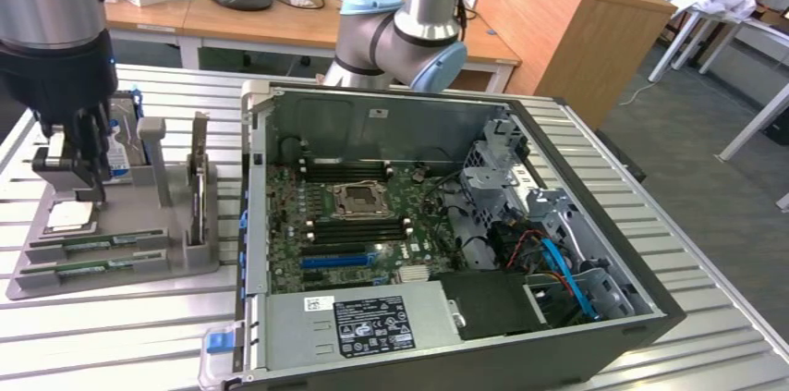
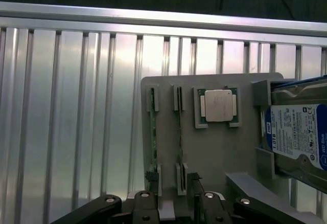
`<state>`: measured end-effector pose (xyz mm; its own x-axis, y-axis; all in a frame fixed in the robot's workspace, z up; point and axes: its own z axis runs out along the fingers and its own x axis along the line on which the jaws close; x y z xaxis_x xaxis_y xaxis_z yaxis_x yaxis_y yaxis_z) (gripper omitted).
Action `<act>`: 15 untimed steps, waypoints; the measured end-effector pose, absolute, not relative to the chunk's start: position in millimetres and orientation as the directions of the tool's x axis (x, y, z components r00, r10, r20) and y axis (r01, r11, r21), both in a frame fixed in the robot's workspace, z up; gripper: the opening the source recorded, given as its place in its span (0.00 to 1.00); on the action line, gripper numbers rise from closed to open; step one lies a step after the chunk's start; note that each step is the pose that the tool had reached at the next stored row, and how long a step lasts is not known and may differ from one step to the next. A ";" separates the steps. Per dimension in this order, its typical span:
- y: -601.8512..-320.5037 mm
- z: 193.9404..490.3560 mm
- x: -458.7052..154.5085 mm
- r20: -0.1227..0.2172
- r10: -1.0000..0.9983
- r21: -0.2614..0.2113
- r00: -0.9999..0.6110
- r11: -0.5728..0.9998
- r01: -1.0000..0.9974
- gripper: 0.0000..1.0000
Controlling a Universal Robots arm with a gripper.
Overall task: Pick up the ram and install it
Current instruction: 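Pick up the ram and move it above insertion slot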
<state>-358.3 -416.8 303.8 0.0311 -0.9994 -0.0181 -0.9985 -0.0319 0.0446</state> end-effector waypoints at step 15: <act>-416.8 292.9 -356.5 -0.018 -0.999 0.045 0.031 -0.032 -0.998 0.36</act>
<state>-356.5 -416.8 292.9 0.0314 -0.9993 -0.0181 -0.9985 -0.0322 0.0446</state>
